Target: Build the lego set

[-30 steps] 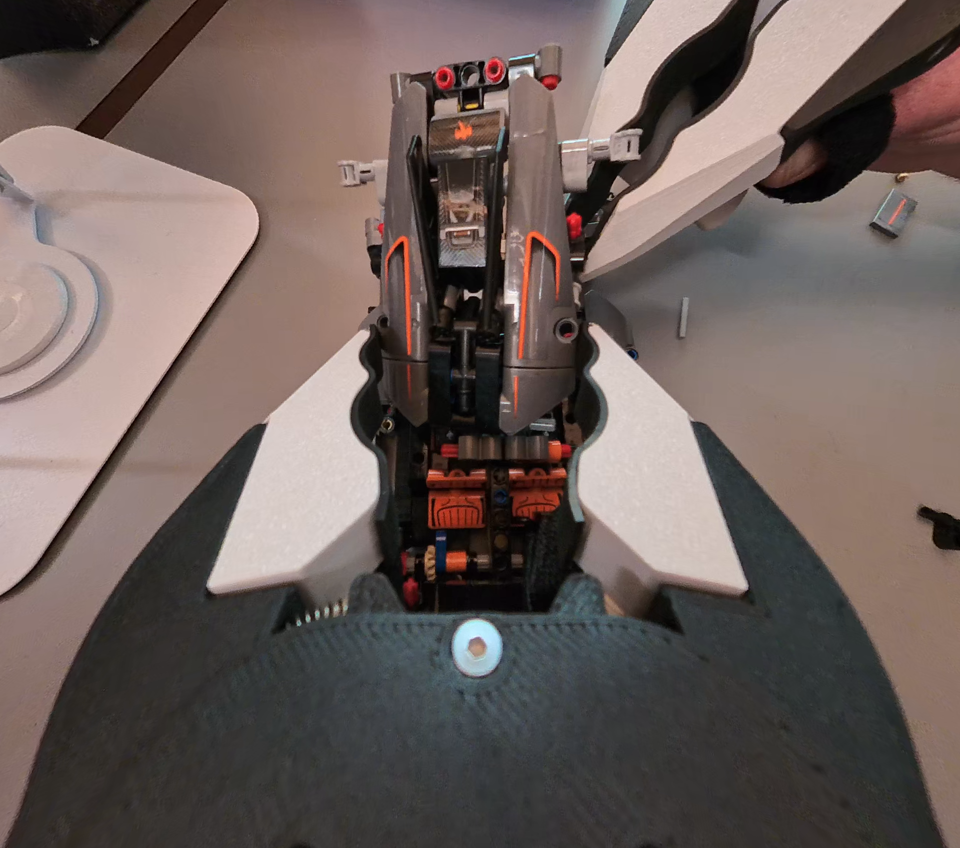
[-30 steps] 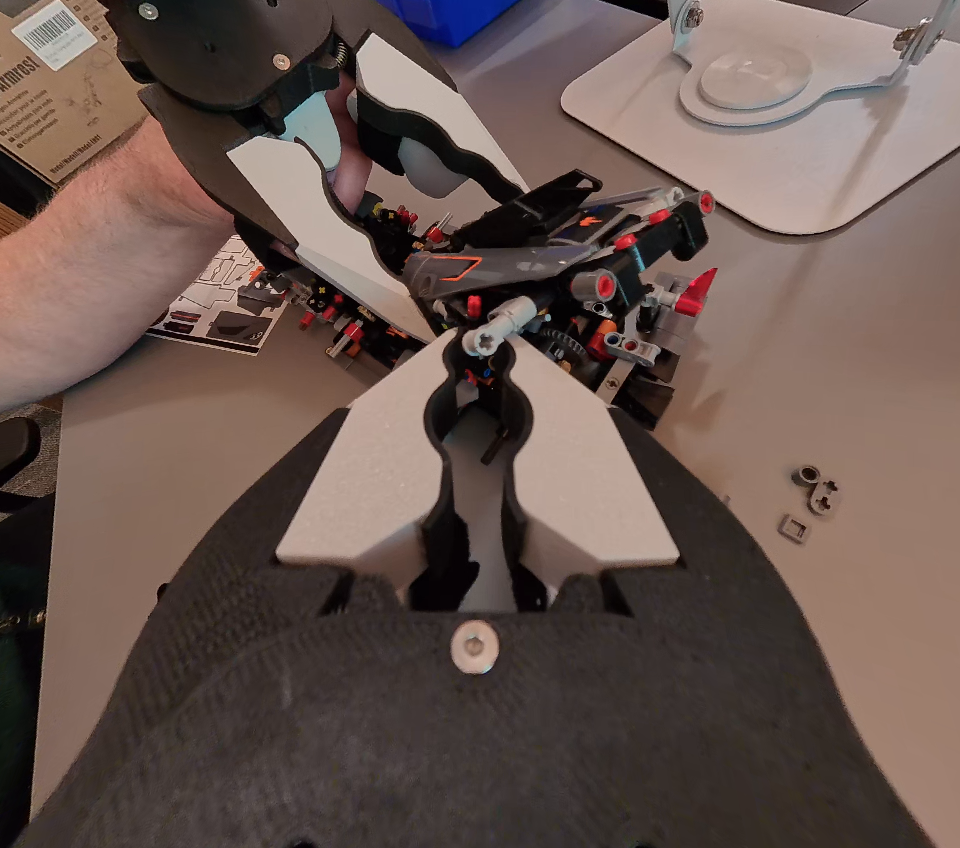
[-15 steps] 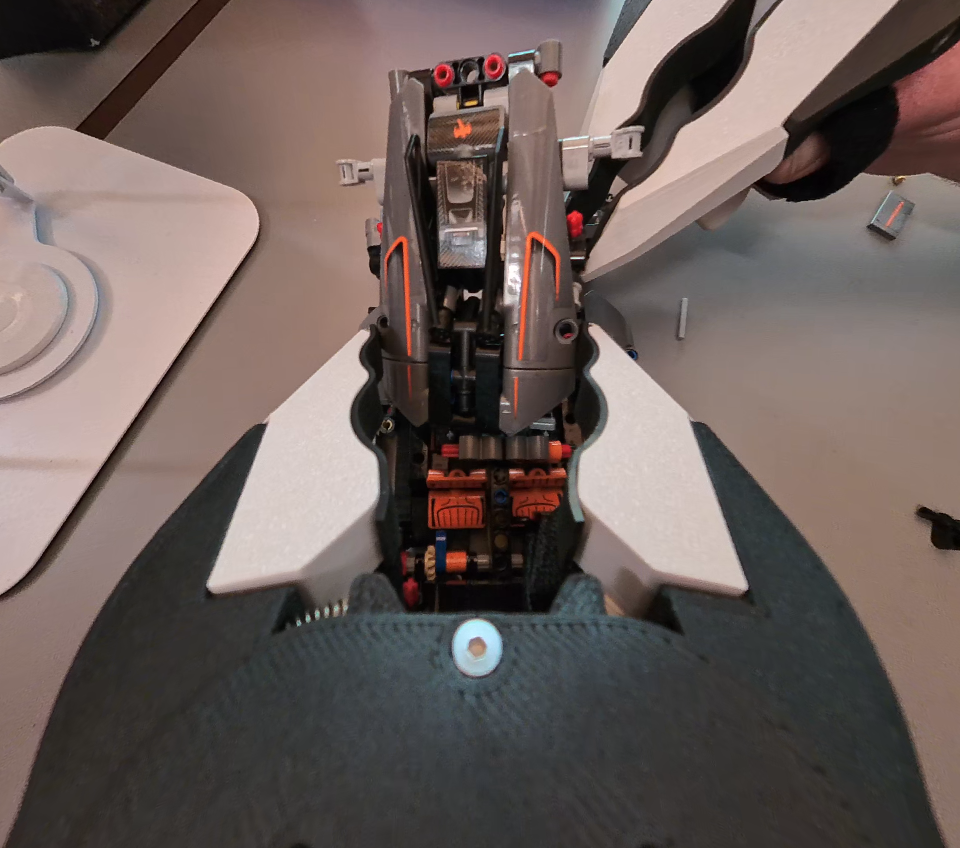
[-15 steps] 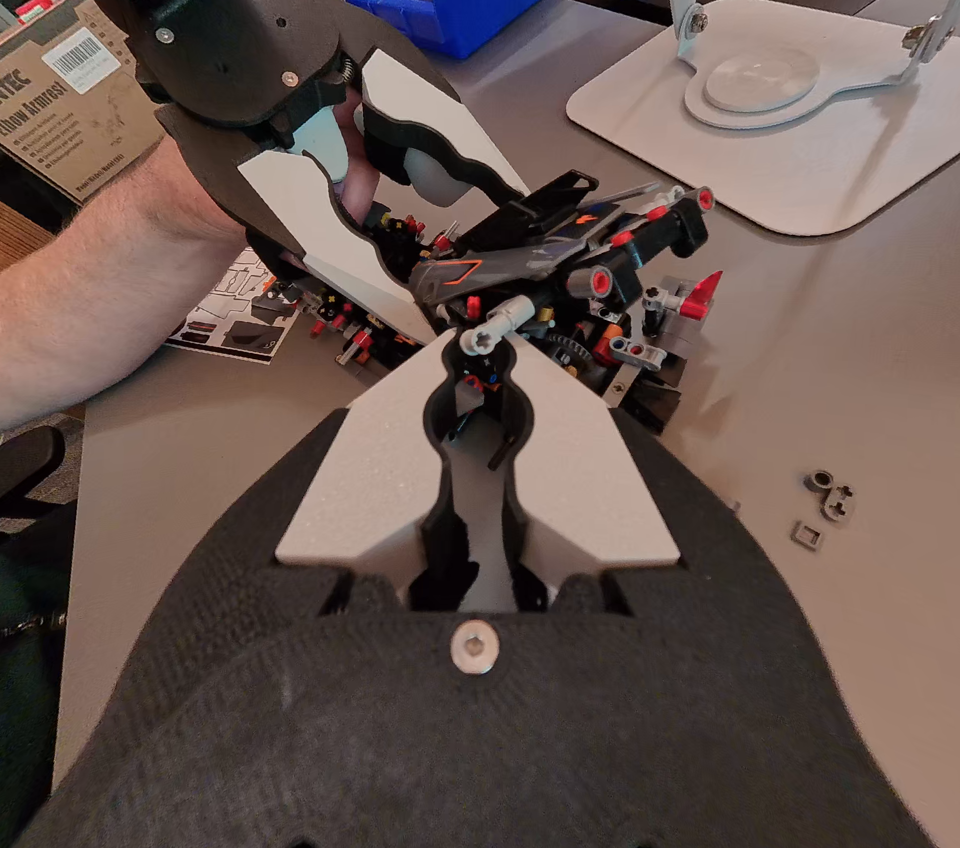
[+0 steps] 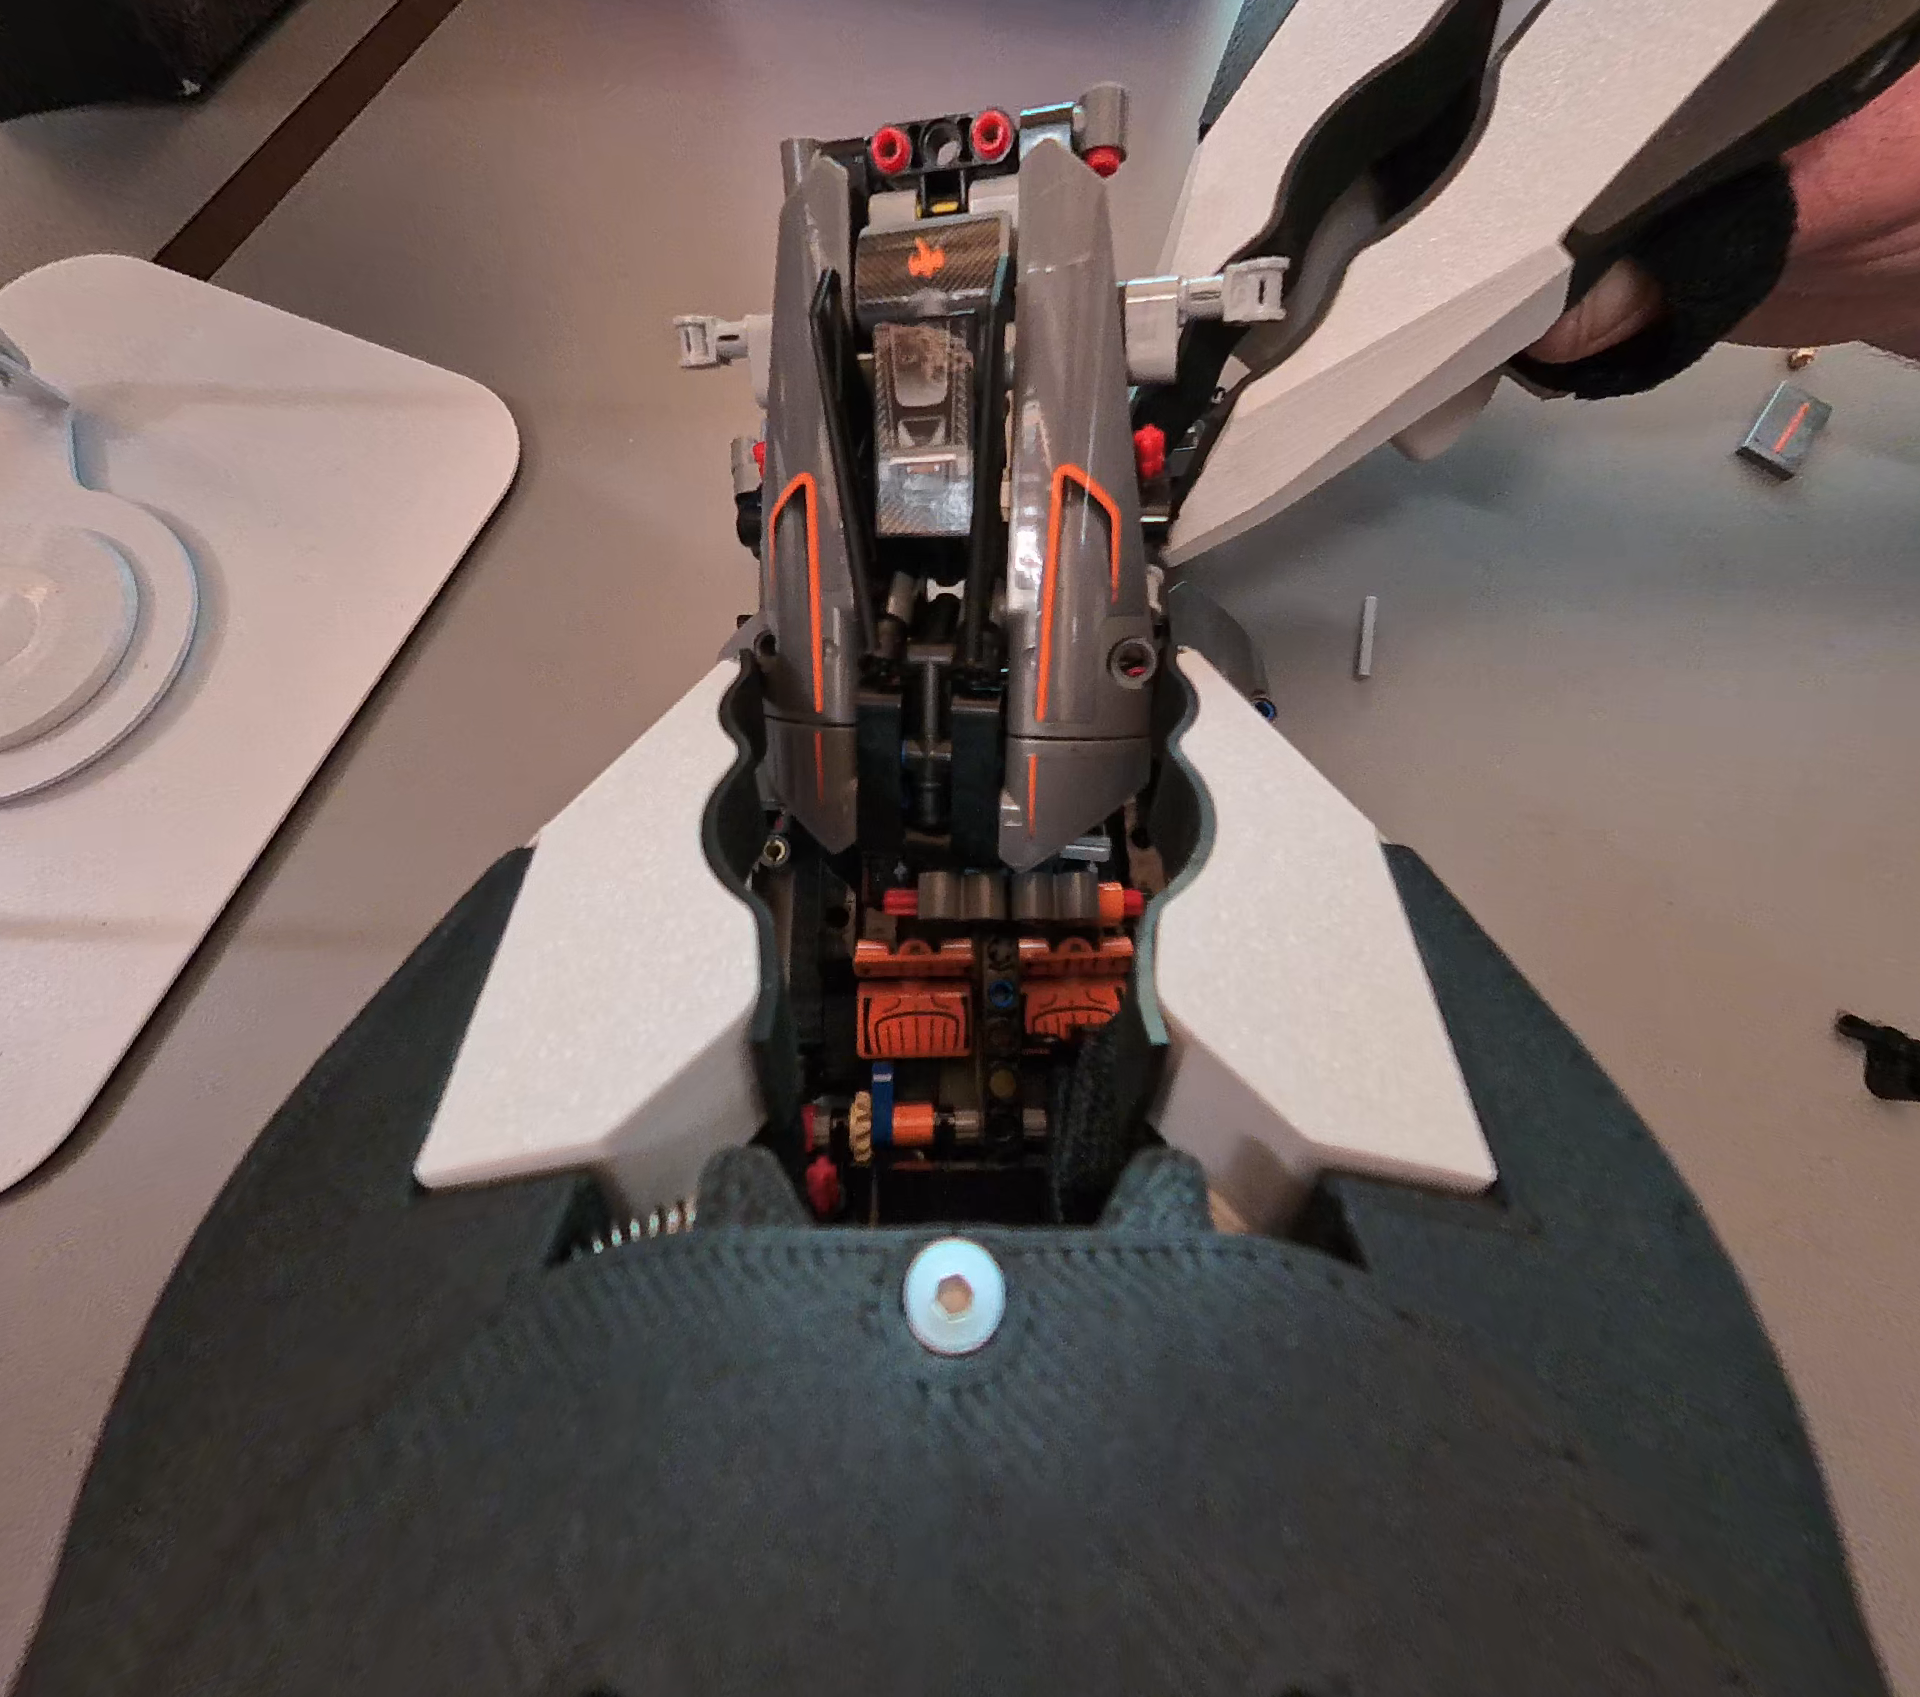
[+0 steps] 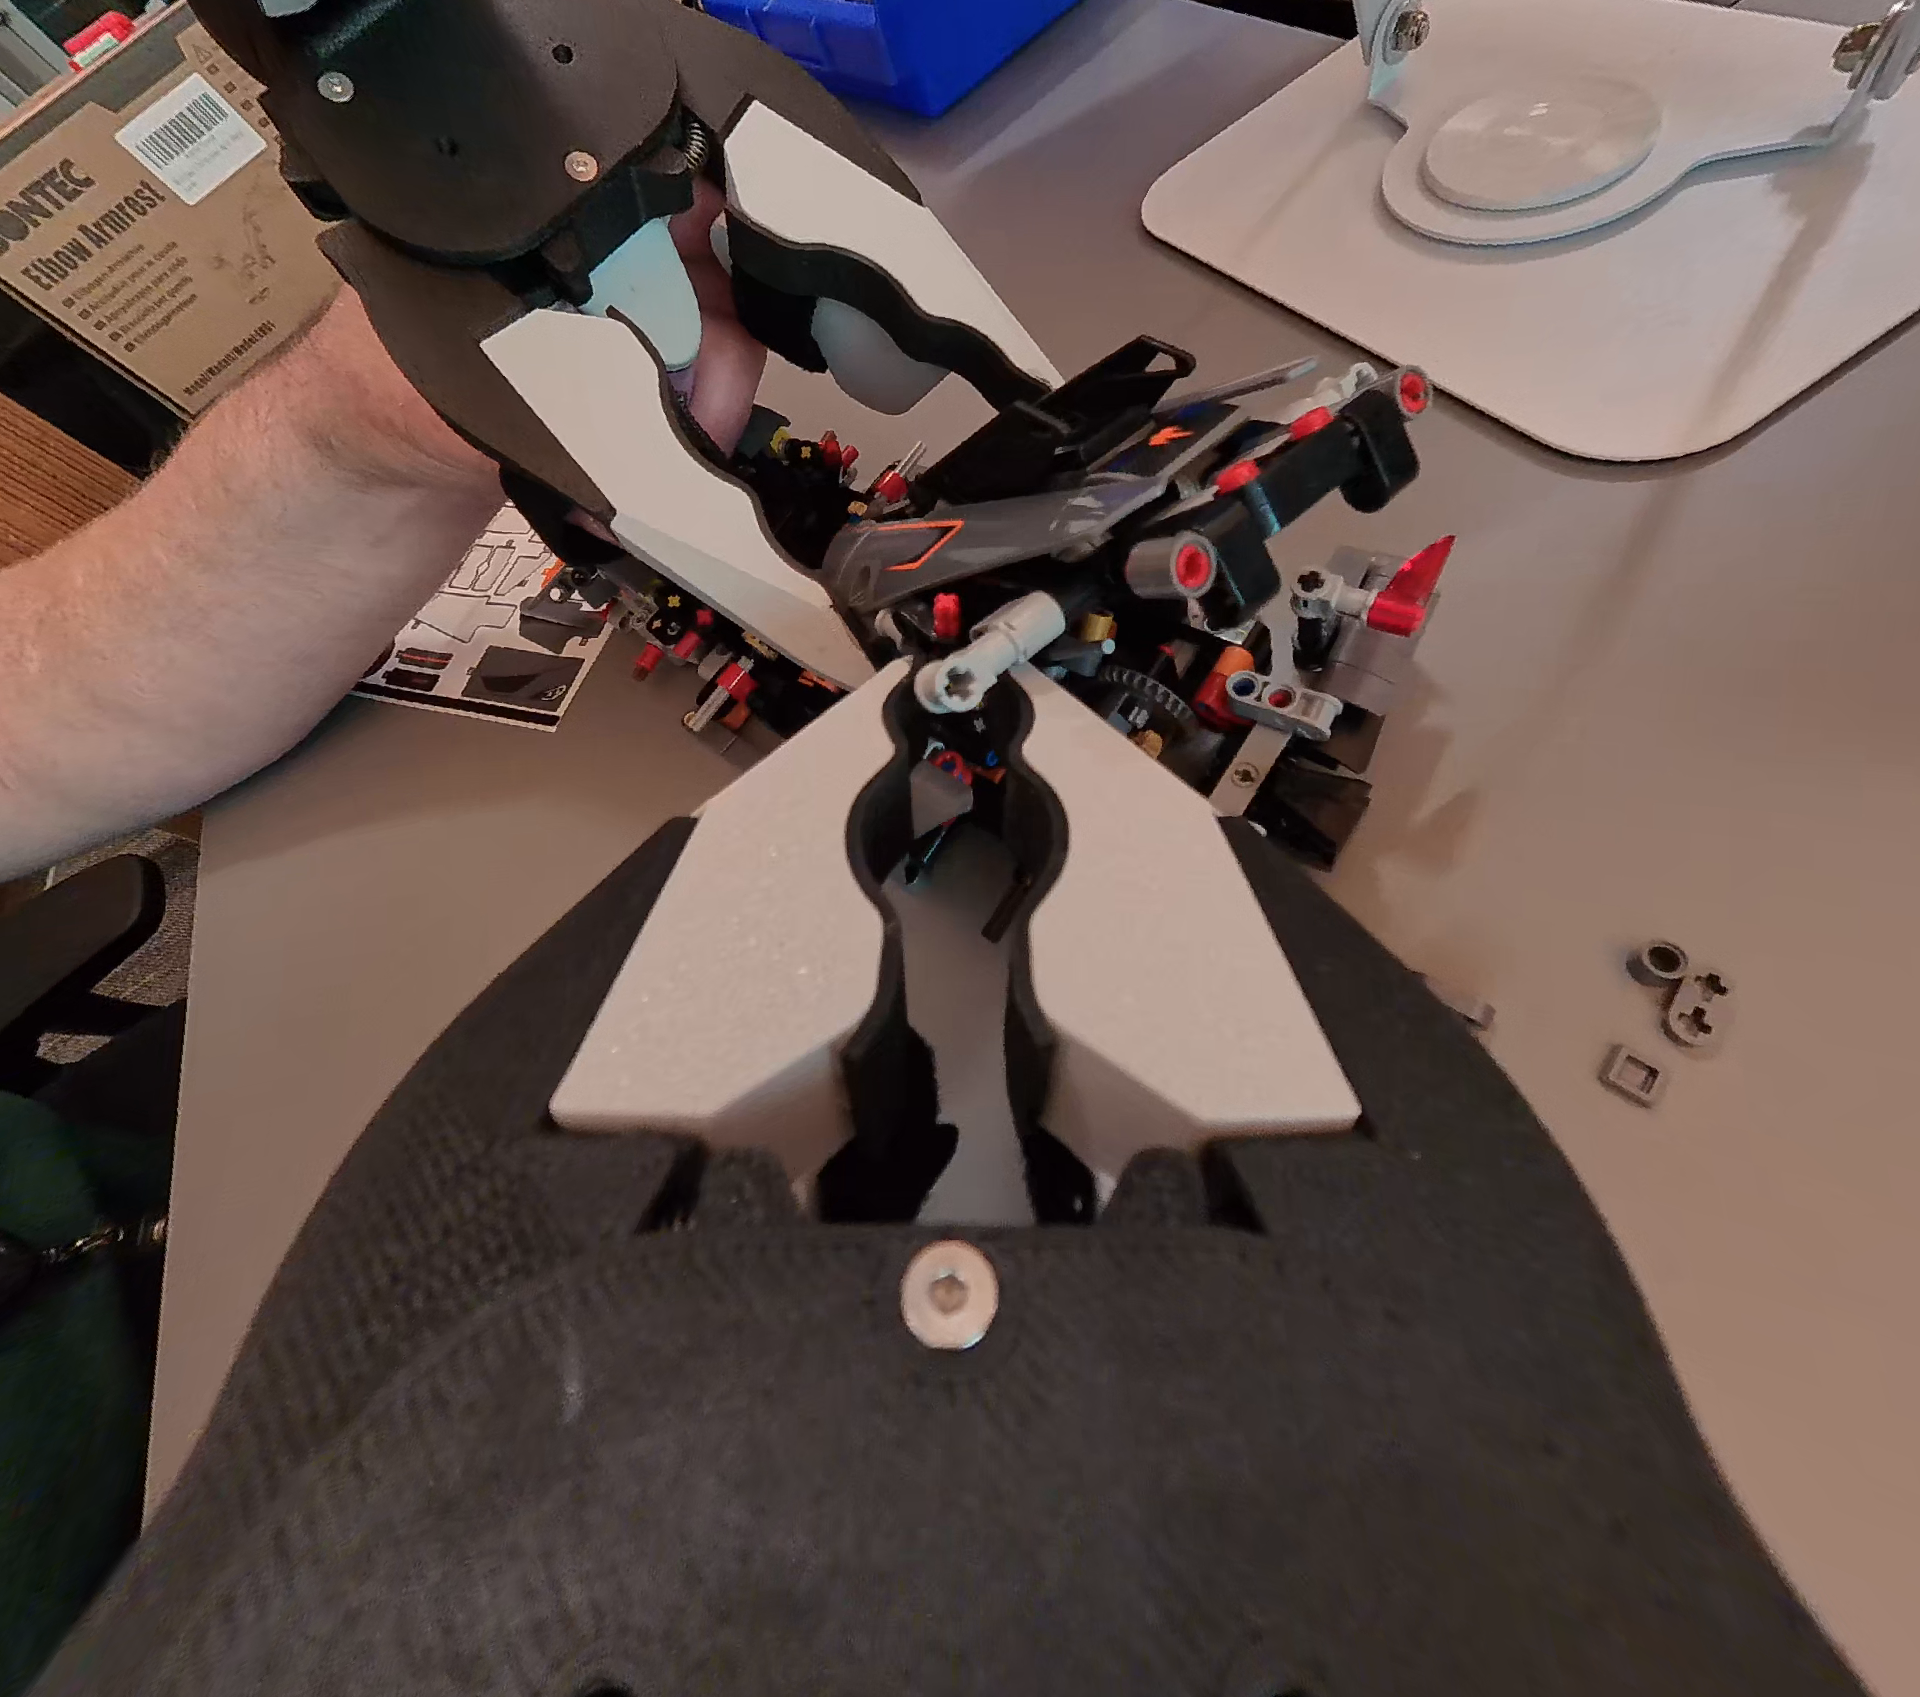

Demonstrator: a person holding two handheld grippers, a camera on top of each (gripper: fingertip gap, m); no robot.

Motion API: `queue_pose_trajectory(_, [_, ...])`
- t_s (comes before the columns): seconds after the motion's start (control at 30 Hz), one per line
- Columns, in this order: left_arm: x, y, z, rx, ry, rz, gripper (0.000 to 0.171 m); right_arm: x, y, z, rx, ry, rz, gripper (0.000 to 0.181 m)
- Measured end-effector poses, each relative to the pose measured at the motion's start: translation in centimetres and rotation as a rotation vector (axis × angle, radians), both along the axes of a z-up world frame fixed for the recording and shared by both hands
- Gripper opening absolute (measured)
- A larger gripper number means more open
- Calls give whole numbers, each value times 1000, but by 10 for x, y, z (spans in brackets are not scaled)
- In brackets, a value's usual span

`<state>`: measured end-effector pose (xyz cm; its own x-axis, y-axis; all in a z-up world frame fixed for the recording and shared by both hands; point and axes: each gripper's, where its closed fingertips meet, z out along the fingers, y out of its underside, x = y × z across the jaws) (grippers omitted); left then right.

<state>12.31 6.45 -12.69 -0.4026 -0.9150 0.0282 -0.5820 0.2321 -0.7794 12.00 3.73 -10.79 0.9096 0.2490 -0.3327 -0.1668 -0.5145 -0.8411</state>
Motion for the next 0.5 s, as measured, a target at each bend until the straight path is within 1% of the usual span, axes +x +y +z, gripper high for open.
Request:
queue_pose_trajectory(0.23, [0,1,7,-44,-30,3,72,-2,3,14,35,-37,-3,11])
queue_pose_trajectory(0.37, [0,0,15,-78,-64,-4,72,-6,8,33,75,-75,7,11])
queue_pose_trajectory(0.5, [-1,0,18,-84,-80,-10,71,-13,16,48,93,-125,30,11])
